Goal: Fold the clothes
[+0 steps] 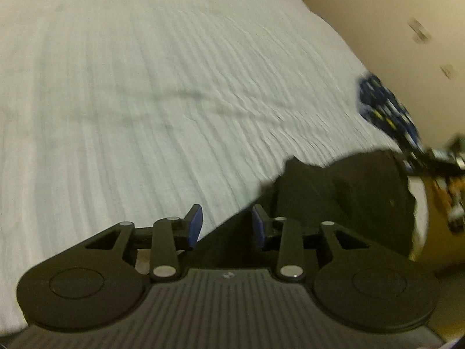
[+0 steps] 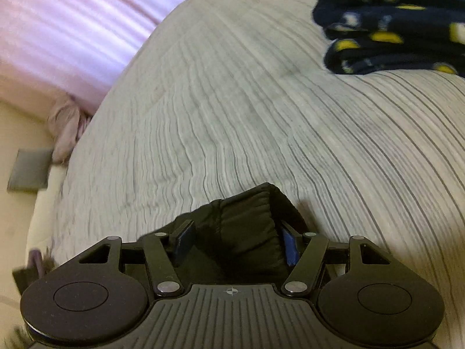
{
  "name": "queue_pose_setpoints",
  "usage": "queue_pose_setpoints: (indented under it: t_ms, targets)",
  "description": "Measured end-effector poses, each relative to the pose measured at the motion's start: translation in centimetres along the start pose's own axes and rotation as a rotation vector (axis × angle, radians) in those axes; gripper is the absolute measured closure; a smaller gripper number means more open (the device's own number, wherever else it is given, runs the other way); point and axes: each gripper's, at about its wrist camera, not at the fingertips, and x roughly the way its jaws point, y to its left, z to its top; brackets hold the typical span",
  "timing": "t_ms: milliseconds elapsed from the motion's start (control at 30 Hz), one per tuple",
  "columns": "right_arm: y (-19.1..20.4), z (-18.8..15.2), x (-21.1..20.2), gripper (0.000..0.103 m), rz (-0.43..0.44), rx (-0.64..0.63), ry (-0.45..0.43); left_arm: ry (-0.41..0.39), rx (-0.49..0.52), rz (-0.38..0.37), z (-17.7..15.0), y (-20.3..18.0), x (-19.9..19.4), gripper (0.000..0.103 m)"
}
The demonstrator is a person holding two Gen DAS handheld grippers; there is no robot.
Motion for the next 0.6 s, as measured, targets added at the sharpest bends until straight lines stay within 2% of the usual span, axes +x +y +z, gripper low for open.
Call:
queue_pose_setpoints:
  t_ms: [100, 133, 167, 200, 267, 300, 367, 433, 500, 600]
  targets:
    - [0.0, 0.4, 0.2, 0.039, 0.012, -0.026, 0.025, 0.064, 0.049, -0.049, 0.5, 0.0, 1.7, 0.072]
    - [0.1, 0.5, 0.2, 0.048, 0.007, -0.038, 0.028, 0.069, 0.061, -0.061, 0.5, -0.2, 2.0, 0.073]
    - [0.2, 0.4, 0.1, 0.062, -0.017, -0.055, 0.026, 0.073, 0.074, -0.074, 0.6, -0.4, 2.4, 0.085]
    - [0.4, 0.4, 0.1, 0.063, -0.046, -0.074, 0.023, 0.069, 0.086, -0.083, 0.6, -0.6, 2.5, 0.099]
    - [1.7, -0.2, -0.5, 0.072, -0.089, -0.129, -0.005, 0.019, 0.113, -0.063, 0.0, -1.2, 1.8, 0.101]
    - [2.5, -0.5, -0.8, 0.073, -0.117, -0.157, -0.03, -0.015, 0.11, -0.049, -0.4, -1.2, 1.3, 0.101]
    - [3.4, -1.5, -1.6, 0.077, -0.162, -0.186, -0.085, -0.093, 0.046, -0.05, -1.2, -0.6, 0.1, 0.1]
    - [2.6, -2.5, -2.1, 0.081, -0.184, -0.153, -0.135, -0.15, -0.035, -0.046, -2.1, 0.1, -0.4, 0.1]
    - [1.1, -3.6, -1.2, 0.082, -0.22, -0.07, -0.156, -0.148, -0.087, -0.03, -2.6, 0.5, 0.5, 0.1]
    - [1.3, -4.0, 0.5, 0.082, -0.28, -0.058, -0.17, -0.123, -0.12, 0.032, -2.6, 0.5, 2.3, 0.1]
